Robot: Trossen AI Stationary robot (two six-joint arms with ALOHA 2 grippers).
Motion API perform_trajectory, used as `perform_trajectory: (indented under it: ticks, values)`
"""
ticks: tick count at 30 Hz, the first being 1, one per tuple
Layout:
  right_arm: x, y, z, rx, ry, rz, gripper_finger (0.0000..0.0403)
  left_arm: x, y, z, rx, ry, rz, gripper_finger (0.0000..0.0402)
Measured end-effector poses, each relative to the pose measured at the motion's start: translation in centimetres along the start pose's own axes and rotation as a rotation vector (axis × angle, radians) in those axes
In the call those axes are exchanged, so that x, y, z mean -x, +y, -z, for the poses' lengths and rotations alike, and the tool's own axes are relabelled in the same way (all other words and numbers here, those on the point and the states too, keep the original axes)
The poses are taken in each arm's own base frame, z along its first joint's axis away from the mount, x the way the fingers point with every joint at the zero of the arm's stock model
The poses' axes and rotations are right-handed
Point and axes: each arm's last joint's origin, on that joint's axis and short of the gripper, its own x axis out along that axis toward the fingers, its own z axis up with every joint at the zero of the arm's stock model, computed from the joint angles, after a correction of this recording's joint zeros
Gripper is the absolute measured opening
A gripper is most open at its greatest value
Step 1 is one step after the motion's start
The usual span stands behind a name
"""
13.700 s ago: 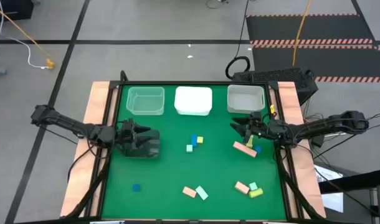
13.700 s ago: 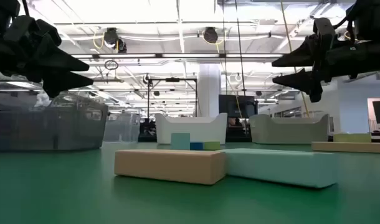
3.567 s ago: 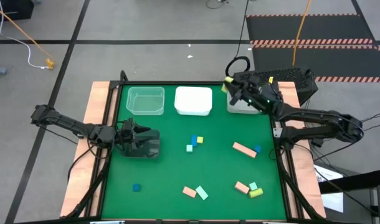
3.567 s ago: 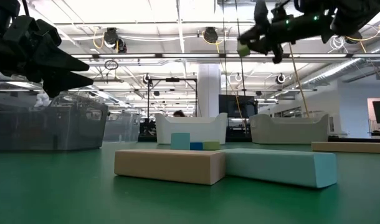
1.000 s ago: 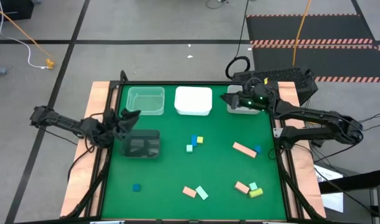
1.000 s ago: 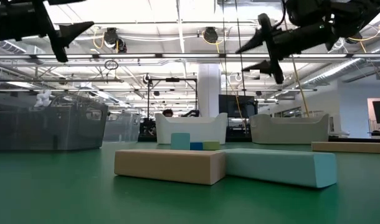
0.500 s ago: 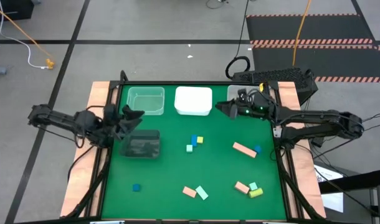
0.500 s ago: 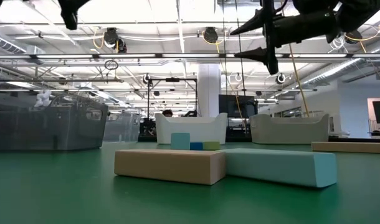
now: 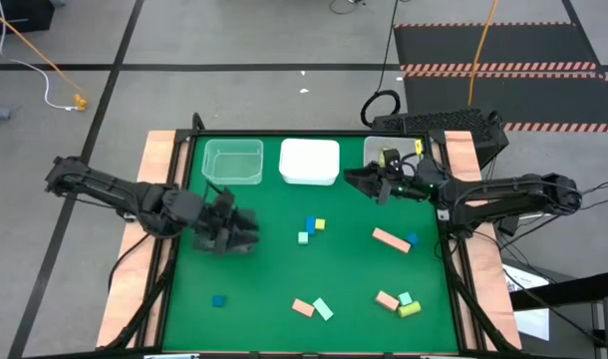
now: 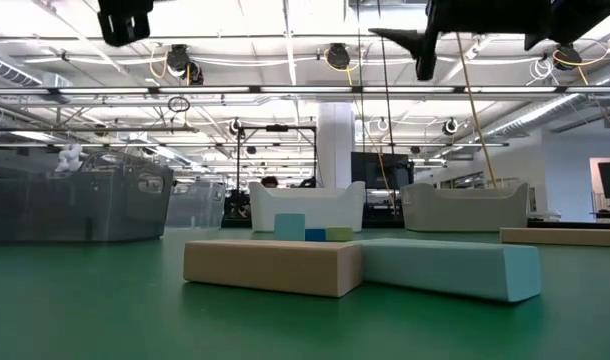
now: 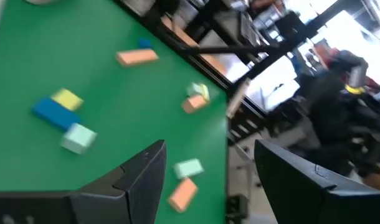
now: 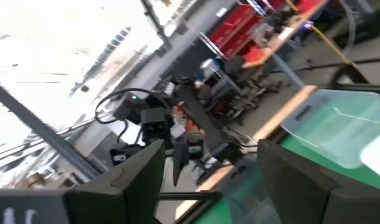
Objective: Sort & place blocks by color
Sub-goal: Put the blue block into the transparent bin
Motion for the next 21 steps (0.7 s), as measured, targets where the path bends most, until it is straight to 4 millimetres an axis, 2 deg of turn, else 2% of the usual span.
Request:
perform_trajectory:
  ticks: [5, 9, 15, 21]
  values:
    - [0.0, 0.6, 0.4, 0.040, 0.013, -0.041, 0.0246, -1.1, -1.5, 1.0, 0.021, 0.149, 0.062, 0.0244]
    - [0.1, 1.0, 0.9, 0.035, 0.077, -0.088, 0.0246, -1.3, -2.2, 3.6, 0.153, 0.327, 0.030, 0.0243]
    - [0.1, 1.3, 1.8, 0.016, 0.176, -0.130, 0.0246, -1.9, -2.8, 8.5, 0.538, 0.551, -0.216, 0.0244]
    - [0.3, 1.1, 2.7, 0.038, 0.263, -0.102, 0.0246, -3.0, -2.6, 12.8, 0.847, 0.601, -0.526, 0.0244]
